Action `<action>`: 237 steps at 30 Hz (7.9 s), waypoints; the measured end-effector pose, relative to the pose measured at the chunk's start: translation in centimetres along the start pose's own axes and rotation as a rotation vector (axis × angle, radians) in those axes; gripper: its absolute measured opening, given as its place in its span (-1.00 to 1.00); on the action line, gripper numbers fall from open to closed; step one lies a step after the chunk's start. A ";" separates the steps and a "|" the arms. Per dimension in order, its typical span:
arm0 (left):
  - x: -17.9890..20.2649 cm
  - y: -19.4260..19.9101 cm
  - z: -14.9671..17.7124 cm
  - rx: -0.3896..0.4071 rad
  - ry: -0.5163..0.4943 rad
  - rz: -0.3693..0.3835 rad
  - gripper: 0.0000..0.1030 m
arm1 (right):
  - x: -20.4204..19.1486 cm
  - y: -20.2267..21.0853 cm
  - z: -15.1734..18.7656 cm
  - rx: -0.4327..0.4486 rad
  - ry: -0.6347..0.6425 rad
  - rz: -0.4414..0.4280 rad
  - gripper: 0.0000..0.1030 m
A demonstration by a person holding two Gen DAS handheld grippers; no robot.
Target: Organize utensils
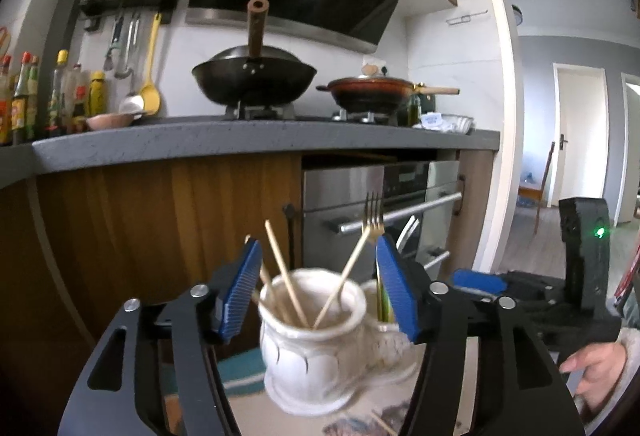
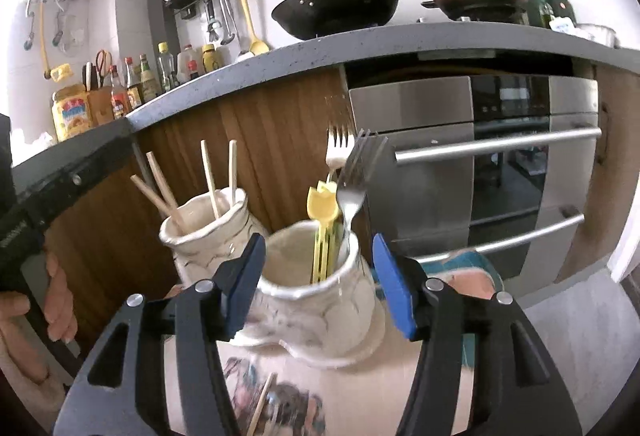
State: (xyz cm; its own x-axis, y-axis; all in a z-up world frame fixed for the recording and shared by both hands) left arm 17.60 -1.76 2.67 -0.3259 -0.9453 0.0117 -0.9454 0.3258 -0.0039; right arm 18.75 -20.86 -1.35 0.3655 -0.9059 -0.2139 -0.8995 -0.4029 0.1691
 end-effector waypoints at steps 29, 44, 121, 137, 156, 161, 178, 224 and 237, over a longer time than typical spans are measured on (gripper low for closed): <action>1.4 5.9 11.4 -0.395 0.008 -0.096 0.80 | -0.9 4.5 9.0 -0.261 0.067 0.073 0.89; -0.1 5.8 13.1 -0.460 0.064 -0.123 0.81 | -3.2 1.0 12.6 -0.432 0.106 0.005 -0.11; 1.4 3.5 3.4 -0.140 0.058 0.046 -0.90 | -3.3 5.1 -5.4 0.140 0.138 -0.012 -0.96; 0.1 -6.8 -2.5 0.160 0.086 -0.059 -0.90 | -0.9 -3.7 -9.4 0.297 0.134 0.141 -0.96; 0.6 -4.3 1.0 0.124 0.007 -0.023 -0.59 | -2.2 -4.0 -2.5 0.170 0.178 -0.038 -0.96; 0.4 -2.2 1.4 0.105 0.033 -0.014 -0.21 | -2.5 -4.0 -1.4 0.113 0.173 -0.051 -0.71; 0.0 4.0 8.2 -0.071 0.019 -0.113 0.86 | -1.1 2.8 3.2 0.044 0.187 0.048 0.90; -0.3 5.4 9.6 -0.067 -0.028 -0.251 0.90 | -1.0 4.4 4.5 0.148 0.217 0.134 0.90; -0.5 5.4 9.8 -0.071 -0.025 -0.263 0.87 | -0.9 4.4 4.5 0.147 0.215 0.133 0.90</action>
State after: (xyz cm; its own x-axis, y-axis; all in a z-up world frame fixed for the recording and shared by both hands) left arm 12.71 0.35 -7.14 -0.0703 -0.9973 -0.0218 -0.9954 0.0687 0.0661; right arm 13.40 -21.20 -4.71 0.2707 -0.9626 0.0124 -0.9621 -0.2701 0.0376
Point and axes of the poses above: each gripper's, at about its wrist camera, not at the fingertips, and y roughly against the way its jaws point, x to its right, z to its underside, the point moved 5 cm from there along -y, roughly the way its jaws point, and after that the axes turned 13 degrees about x, right-handed, at the moved point
